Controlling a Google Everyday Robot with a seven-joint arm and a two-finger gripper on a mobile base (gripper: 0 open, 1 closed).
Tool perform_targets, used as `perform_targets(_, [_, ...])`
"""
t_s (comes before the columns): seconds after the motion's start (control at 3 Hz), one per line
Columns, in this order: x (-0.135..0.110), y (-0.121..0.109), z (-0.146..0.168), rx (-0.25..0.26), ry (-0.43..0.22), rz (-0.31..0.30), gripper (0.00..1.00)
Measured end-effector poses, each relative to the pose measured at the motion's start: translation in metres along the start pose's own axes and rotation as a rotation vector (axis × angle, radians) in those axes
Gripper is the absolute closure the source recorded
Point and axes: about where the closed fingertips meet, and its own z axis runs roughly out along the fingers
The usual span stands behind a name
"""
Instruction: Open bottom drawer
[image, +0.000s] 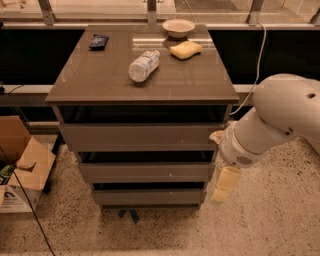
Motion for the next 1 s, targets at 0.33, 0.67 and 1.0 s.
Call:
perform_targets(0.33, [-0.014,0.008,0.062,-0.057,-0.043,0.011,0.0])
perform_targets(0.67, [-0.018,0.009,0.097,-0.072,-0.078,0.011,0.0])
perform_targets(1.0, [-0.008,0.004,0.139,-0.06,-0.123,0.031,0.0])
